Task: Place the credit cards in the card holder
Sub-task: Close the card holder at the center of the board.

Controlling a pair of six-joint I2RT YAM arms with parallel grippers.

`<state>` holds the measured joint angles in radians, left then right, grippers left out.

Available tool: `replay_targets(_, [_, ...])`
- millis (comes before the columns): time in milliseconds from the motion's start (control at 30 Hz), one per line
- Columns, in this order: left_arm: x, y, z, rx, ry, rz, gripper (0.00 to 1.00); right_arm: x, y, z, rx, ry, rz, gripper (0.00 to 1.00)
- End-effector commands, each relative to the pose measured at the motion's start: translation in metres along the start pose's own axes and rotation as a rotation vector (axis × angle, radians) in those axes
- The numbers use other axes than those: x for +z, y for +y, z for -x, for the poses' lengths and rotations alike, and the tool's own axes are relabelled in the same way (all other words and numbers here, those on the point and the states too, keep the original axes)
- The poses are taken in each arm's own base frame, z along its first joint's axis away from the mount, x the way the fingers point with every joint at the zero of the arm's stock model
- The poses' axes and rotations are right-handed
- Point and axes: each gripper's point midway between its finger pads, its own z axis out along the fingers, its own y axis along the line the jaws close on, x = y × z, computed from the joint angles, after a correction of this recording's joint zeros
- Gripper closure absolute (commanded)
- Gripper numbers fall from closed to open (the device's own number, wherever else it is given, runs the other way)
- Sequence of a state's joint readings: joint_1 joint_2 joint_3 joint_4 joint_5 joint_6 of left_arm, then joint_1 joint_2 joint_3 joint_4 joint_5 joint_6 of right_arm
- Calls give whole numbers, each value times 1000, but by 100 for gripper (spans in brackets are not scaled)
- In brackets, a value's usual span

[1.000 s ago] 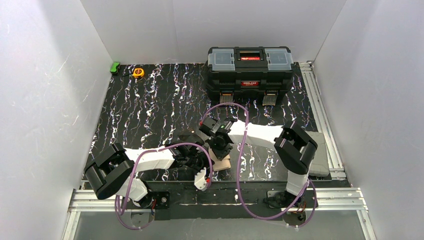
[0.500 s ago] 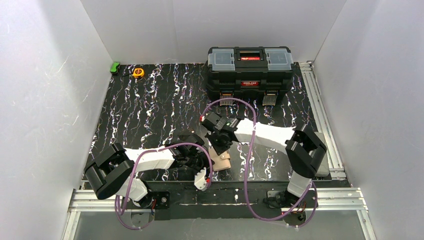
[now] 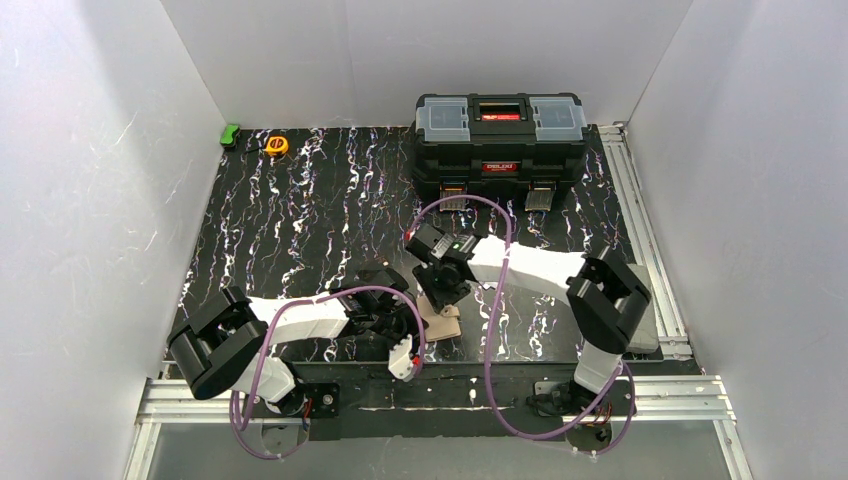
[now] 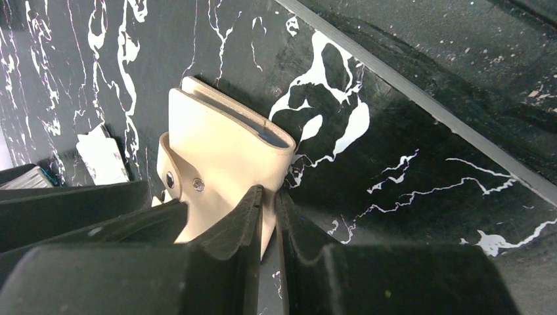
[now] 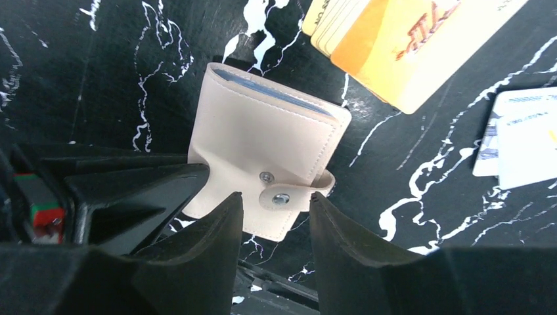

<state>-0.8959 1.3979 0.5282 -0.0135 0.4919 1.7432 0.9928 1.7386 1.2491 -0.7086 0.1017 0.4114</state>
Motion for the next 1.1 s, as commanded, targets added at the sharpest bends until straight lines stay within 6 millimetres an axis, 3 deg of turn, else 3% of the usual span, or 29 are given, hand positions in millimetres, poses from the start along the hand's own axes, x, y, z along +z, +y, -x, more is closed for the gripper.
replay_targets(0, [-4, -69, -7, -143, 58, -208, 97, 6, 6, -6, -28, 37, -8, 51])
replay_targets(200, [-3, -67, -7, -142, 55, -209, 97, 12, 9, -10, -47, 57, -37, 58])
replay_targets(400, [-3, -68, -7, -141, 56, -221, 95, 10, 2, -10, -24, 40, -74, 74])
replay_targets(600, [1, -54, -25, -122, 135, -128, 73, 13, 0, -7, -17, 28, -93, 89])
replay_targets(633, [0, -48, -29, -120, 156, -101, 65, 14, 1, -6, -13, 25, -93, 93])
replay_targets(700, [-2, -36, -37, -109, 201, -41, 39, 15, 0, -6, -7, 21, -92, 99])
replay_targets(733, [-4, -31, -41, -94, 227, -13, 34, 15, 1, -5, -5, 12, -90, 99])
replay_targets(933, [-33, -17, -36, -70, 276, 35, 27, 6, 1, -1, 6, -30, -65, 99])
replay_targets(1067, [-58, -31, -19, -82, 267, 2, 26, -5, -1, -1, 14, -67, -59, 99])
